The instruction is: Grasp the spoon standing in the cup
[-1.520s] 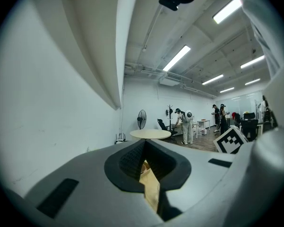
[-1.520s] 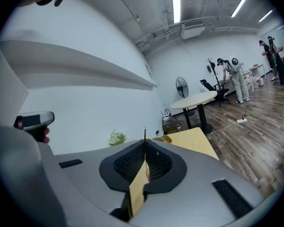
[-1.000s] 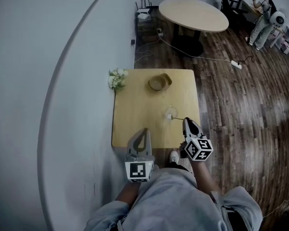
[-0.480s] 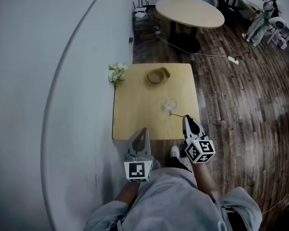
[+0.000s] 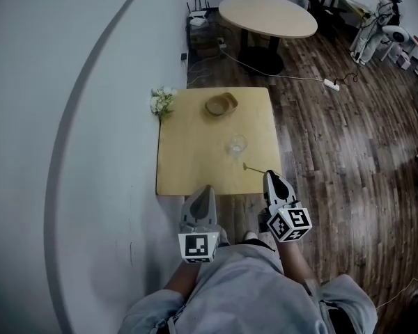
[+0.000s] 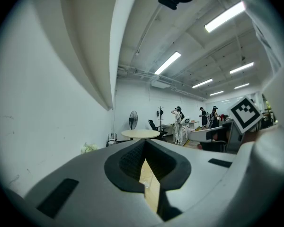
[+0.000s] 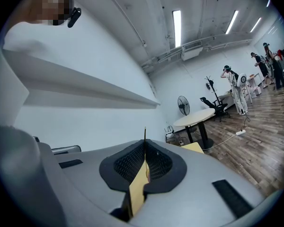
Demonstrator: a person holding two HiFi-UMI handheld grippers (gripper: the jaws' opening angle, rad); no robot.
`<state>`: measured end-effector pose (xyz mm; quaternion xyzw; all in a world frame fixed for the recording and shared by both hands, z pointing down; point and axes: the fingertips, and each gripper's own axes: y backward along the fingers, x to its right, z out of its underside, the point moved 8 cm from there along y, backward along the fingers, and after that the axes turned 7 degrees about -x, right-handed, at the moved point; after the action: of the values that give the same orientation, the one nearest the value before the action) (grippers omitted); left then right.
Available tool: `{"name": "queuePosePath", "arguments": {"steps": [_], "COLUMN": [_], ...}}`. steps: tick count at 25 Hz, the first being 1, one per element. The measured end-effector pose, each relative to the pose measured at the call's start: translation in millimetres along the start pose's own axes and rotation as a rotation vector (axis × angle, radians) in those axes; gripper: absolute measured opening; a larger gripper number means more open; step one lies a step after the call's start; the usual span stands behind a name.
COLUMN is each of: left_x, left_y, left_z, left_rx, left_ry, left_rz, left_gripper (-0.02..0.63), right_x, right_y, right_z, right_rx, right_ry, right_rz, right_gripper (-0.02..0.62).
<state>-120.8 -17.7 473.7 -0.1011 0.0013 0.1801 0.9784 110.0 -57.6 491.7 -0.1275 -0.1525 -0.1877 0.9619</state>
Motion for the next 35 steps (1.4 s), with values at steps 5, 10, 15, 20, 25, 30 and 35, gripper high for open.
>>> {"name": "queuePosePath", "arguments": {"steps": [5,10,15,20,25,30,35], "left_x": [22.9,60.8,86.0,90.5,82.3,62.2,55.6], "left_y": [2.5,5.2,5.2,2.4,3.5,9.0,15.1], "left_z": [-3.8,-2.1,2.8,-2.5,-12.7,-8.9,-9.0], "left_rx": [-0.001,-0.018,-0.037,-0.036,0.001,0.001,0.009], "left_ry": [-0.013,-0.025,-0.026,-0.041,-0.067,-0.050,-0.032], "left_rz": [-0.028,-0.054,-0.055,-0.049,-0.054,-0.083,-0.093], "left_gripper": [0.002,0.002,0.002,0.002,0.002,0.002,0.002], "right_x": [9.5,28.1,44.4,50.1,47.2,38.4,29.9], "right_y": [19.1,48.6,64.5,71.5,72.8,65.1,62.6], "right_z": [-8.9,-17.1,-13.2,-19.5,-23.7,-28.6,-29.8], "right_rx": [0.017,0.028,0.028,0.047,0.058,0.062,0.050], "right_ry": [0.008,-0.006,-0.036,-0.043,-0.022,0.007,0.024], "right_rz": [-0.035,-0.082,-0.101,-0.099,-0.082,-0.087,-0.090], "right_gripper": [0.002,0.002,0.002,0.002,0.002,0.002,0.002]}}
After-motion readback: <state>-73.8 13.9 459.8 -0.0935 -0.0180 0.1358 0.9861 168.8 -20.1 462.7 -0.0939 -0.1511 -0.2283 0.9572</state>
